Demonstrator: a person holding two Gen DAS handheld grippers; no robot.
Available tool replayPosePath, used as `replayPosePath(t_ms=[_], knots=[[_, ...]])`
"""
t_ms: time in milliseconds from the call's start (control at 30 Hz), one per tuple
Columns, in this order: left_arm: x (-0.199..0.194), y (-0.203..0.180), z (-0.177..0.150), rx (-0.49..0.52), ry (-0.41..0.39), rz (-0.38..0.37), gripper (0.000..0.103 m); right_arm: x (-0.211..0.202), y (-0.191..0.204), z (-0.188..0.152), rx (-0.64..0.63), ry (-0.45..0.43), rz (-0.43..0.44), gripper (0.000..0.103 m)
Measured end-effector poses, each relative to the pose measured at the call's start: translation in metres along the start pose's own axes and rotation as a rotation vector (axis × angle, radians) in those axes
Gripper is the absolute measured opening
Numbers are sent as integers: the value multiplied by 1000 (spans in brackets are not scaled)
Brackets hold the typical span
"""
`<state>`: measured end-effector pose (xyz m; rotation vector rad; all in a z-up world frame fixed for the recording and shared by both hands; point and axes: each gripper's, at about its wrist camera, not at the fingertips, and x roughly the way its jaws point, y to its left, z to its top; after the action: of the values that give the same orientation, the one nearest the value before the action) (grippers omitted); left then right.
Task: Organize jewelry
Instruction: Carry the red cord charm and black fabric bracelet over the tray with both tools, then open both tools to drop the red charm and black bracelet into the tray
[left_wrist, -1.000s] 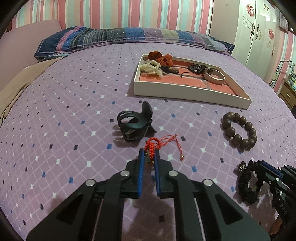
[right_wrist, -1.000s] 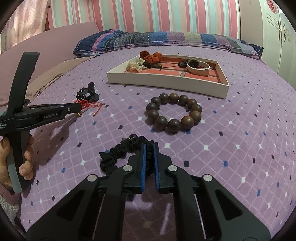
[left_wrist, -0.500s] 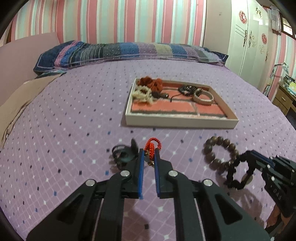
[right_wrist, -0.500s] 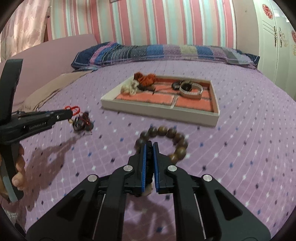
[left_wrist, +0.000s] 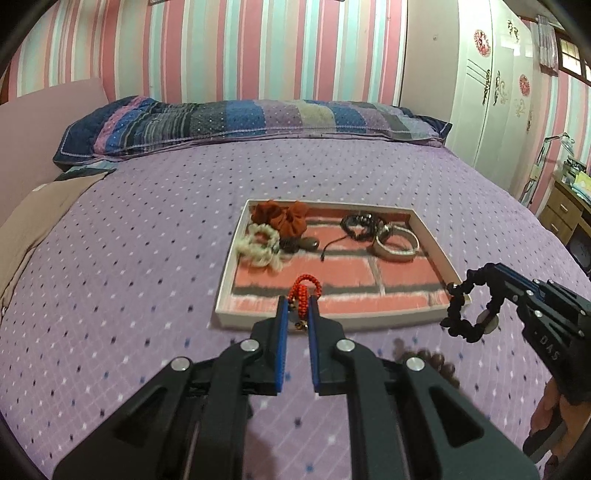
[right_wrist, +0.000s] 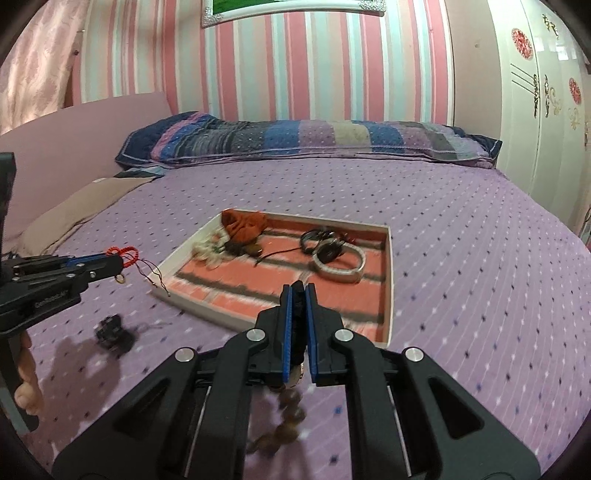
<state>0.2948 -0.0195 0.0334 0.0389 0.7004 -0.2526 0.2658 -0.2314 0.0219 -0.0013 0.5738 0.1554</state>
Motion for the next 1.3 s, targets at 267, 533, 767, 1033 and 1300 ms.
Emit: replayPosePath(t_ms=[267, 533, 767, 1033, 1300], knots=[[53, -5, 22, -14, 33, -2, 11, 61, -32, 12, 9, 52, -77, 8], [121, 2, 27, -39, 117, 17, 11, 107, -53, 6, 32, 120, -121, 8], [160, 12, 26, -66, 166, 38, 11, 137, -61, -1, 53, 178, -154, 8], [187, 14, 23, -59, 203, 69, 11, 164, -64, 6, 46, 229, -183, 8], [194, 13, 25, -64, 218, 80, 12, 184, -68, 4, 37, 283, -205, 8]])
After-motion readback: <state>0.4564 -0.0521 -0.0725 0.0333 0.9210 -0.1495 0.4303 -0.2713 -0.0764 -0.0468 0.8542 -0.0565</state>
